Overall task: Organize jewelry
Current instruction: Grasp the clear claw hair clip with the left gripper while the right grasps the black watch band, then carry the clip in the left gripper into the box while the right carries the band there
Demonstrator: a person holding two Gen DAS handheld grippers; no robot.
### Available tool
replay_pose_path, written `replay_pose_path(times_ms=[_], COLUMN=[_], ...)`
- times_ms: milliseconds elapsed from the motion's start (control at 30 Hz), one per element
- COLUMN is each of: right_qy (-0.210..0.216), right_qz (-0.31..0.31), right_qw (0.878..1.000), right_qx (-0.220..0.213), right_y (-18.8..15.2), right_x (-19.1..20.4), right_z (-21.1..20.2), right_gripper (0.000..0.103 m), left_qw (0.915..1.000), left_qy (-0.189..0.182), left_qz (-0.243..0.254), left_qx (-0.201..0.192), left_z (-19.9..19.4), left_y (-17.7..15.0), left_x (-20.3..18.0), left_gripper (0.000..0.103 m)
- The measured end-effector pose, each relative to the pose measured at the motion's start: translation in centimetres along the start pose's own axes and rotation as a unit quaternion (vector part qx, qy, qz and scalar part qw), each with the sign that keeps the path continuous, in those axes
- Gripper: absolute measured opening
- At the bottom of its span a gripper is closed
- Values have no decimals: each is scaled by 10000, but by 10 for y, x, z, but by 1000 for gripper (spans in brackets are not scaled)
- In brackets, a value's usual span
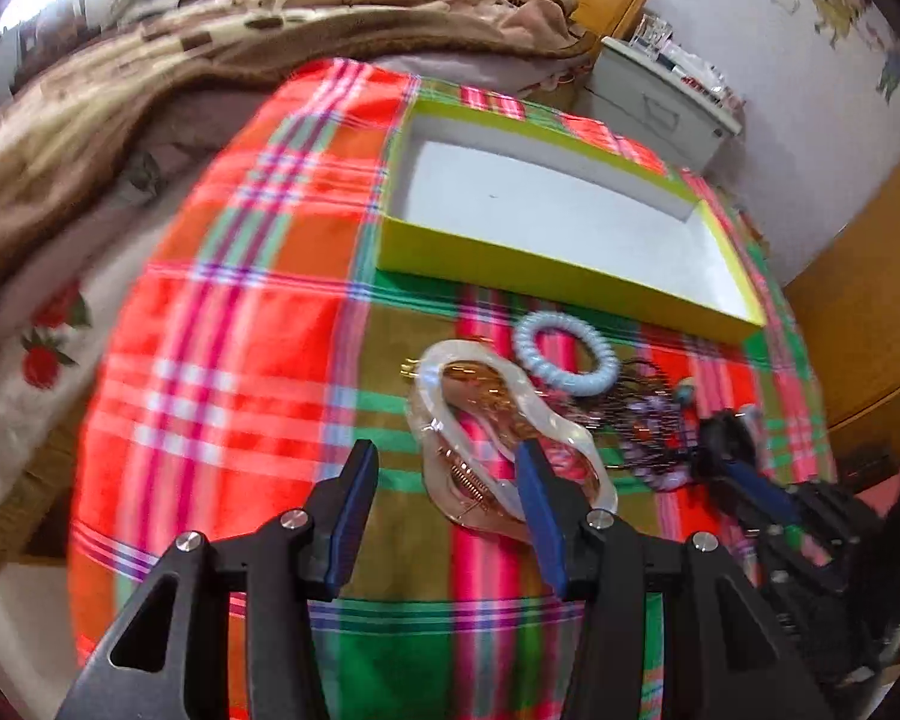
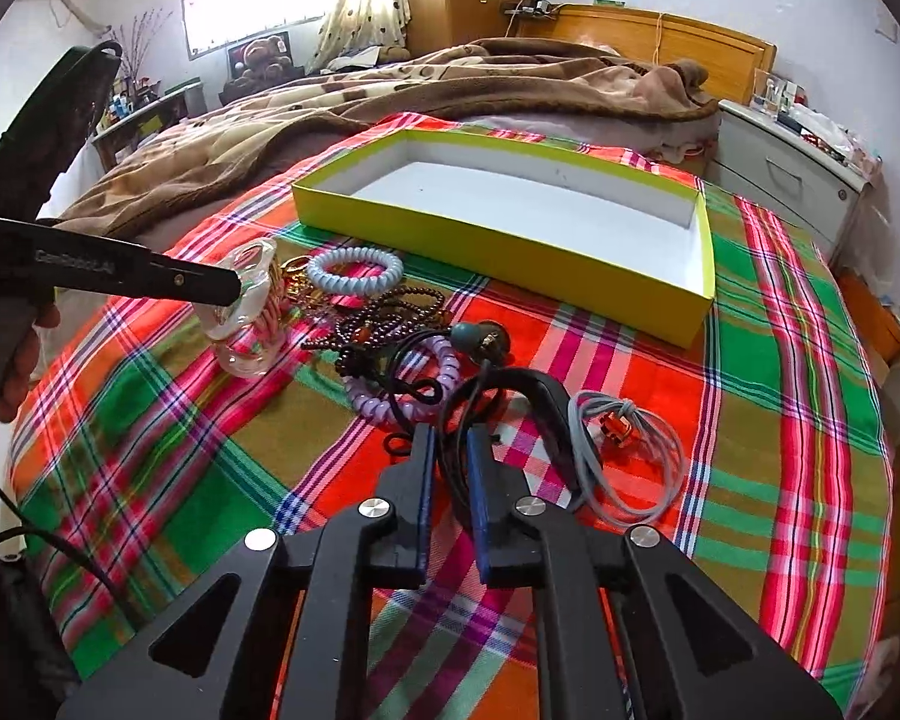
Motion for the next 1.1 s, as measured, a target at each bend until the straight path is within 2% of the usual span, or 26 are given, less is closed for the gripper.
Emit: replay_pose_path(times_ms=[67,133,433,667,900,1100], right_qy=[14,12,-113,-224,-98,58], right_qz=[70,96,110,111,356,619], right_qw=[10000,9999,9999,9996,9993,9978], right_qx=[-49,-51,68,111,-61,-236], right_y=[-1,-2,1,2,-3,-2], right_x=[0,1,2,5,3,-4], right_z=[-3,-3,3,6,-3,-13], right_gripper=[10,10,10,10,10,10], left_qw=[9996,9994,9992,9994,9994,9990], left_qy=[258,340,338,274,-25,-156], left_qz=[72,87,125,202,323,384], left_qx=[-53,-63,191,80,-70,-163], left_z=[-2,-3,14,13,8,3], left_y=[1,3,-2,-4,-5,-3], left_x=[6,11,15,14,7,7], left_gripper=[50,50,49,49,19,13])
Point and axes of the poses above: each gripper's, at about its wrist camera, not at the fingertips, and z roughly the way its jaws point, x to its left, y to its top, the point moved 5 cm from there along z, roughly the way its jaws point, and after that the axes turned 12 degrees about x, right-handed, at the moved point
